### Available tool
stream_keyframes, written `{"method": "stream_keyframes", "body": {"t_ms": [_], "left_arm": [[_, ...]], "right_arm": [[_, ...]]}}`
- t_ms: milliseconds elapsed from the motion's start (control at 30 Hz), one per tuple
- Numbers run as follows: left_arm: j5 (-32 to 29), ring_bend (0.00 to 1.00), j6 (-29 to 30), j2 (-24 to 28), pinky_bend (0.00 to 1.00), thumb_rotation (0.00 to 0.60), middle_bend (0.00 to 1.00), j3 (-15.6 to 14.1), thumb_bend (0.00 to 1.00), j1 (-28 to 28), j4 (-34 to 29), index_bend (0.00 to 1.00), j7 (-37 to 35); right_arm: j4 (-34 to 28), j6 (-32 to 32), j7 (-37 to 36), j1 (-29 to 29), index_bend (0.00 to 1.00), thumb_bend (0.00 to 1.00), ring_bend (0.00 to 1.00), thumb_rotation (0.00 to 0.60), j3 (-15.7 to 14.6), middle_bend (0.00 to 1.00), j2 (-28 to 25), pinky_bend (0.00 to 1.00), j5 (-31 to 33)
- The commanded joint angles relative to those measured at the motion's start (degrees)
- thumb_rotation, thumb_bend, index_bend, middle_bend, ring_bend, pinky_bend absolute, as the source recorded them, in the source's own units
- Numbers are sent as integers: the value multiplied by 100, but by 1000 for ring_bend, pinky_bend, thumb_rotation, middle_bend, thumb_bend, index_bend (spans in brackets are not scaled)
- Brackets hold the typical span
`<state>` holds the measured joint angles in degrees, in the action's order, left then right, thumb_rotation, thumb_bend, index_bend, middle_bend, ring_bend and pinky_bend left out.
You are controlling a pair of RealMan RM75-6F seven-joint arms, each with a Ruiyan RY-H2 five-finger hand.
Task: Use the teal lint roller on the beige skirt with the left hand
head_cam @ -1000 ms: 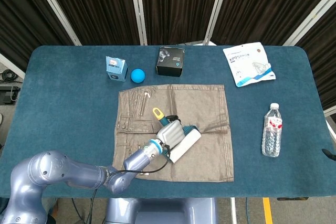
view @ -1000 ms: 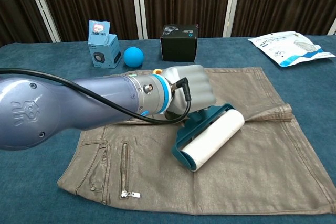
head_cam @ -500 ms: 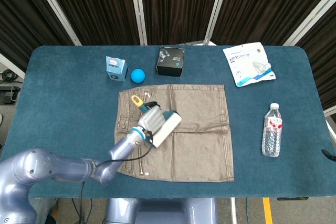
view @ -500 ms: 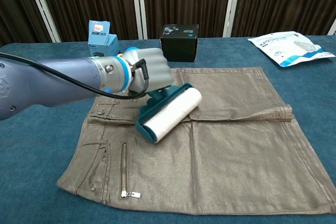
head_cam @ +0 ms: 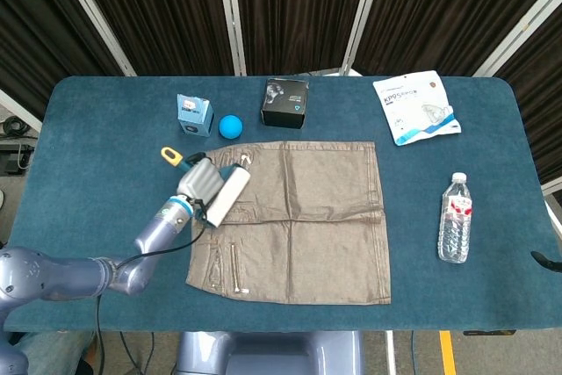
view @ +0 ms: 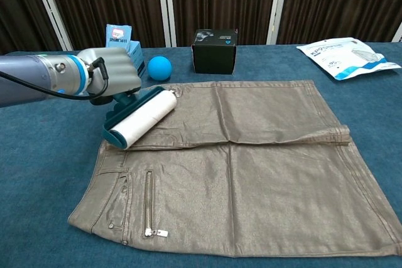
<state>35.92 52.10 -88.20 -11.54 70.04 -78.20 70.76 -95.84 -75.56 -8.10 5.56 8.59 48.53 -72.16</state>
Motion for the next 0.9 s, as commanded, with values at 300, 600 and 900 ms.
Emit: {"method": "stream_keyframes", "body": {"t_ms": [300,600,900], "left_arm": [[120,387,-38,234,442,600,458,-87,837,-376,219,711,-443],[239,385,80,277,439,600,449,105,829,-907,351,705,-1312],[383,302,141,371,409,600,360,158,585,-1583,441,568,-2217]], "right_arm": [[-26,21,129,28,0,0,0,600,-36,0,41,0,-38],[-81,4,181,23,0,0,0,600,-62,0,36,0,-75],[-141,-47,183,6,0,0,0,600,-94,0,19,0,-173]]}}
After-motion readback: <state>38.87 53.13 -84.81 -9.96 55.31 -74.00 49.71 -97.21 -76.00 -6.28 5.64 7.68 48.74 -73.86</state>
